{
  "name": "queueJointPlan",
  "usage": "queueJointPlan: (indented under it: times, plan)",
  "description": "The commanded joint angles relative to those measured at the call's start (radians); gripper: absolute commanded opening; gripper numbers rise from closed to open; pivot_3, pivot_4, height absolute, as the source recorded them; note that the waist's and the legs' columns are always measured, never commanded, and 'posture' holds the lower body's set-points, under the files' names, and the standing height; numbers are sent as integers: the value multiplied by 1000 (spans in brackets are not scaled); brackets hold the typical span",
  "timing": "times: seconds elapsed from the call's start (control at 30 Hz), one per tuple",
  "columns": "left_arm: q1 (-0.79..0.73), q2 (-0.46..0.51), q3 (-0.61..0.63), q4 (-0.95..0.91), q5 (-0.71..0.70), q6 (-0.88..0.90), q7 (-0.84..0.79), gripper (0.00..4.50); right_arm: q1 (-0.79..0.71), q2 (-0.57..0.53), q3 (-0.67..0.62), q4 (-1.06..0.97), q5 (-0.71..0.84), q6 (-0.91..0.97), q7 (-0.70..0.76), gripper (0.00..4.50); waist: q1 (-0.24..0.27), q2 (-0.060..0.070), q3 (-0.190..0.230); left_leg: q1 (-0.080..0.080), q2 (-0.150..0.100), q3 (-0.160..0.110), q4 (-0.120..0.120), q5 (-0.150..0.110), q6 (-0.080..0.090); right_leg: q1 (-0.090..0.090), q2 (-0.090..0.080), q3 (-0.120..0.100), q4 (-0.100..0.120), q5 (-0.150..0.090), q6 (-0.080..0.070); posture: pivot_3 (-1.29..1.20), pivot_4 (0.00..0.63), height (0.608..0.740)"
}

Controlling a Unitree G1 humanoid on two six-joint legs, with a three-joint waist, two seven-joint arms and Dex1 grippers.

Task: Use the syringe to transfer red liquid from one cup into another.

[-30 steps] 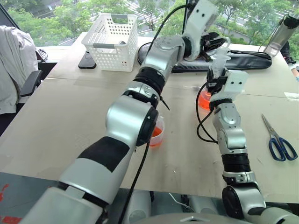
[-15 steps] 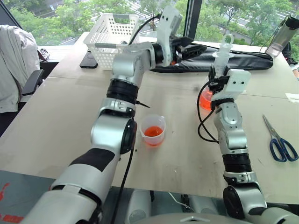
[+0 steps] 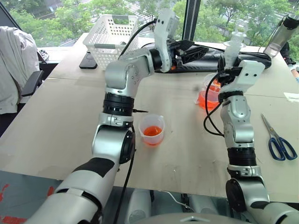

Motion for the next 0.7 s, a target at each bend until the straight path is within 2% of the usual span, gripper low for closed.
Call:
queueJointPlan:
  times: [0.03, 0.2, 0.37, 0.47, 0.7]
  plan:
    - [29, 11, 38, -107, -43, 11, 55, 3565, -49, -12, -29, -8, 32, -25, 13, 1512, -1, 0, 0, 0, 0, 0, 0, 0, 0, 0, 0, 0, 0, 0, 0, 0, 150, 724]
    - [88, 16, 84, -183, -101, 31, 116, 3565, -69, -7, -31, -16, 82, -16, 56, 1512, 0, 0, 0, 1, 0, 0, 0, 0, 0, 0, 0, 0, 2, 0, 0, 0, 150, 724]
    - [131, 65, 130, -268, -194, 102, 110, 3565, -99, -3, -11, -96, 161, 13, 132, 1512, 2, 0, 0, 0, 0, 0, 0, 0, 0, 0, 0, 0, 1, 0, 0, 0, 150, 724]
    - [169, 124, 186, -289, -231, 109, 126, 3565, -131, -8, 25, -206, 271, 89, 224, 1512, -8, 1, 0, 1, 0, 0, 0, 0, 0, 0, 0, 0, 2, 0, 0, 0, 150, 724]
    - [266, 271, 184, -284, -223, 60, 94, 3565, -142, 26, 92, -442, 626, 350, 347, 1512, -15, 1, 0, 1, 2, -2, 0, 0, 0, 0, 0, -2, 3, 0, 0, 0, 150, 724]
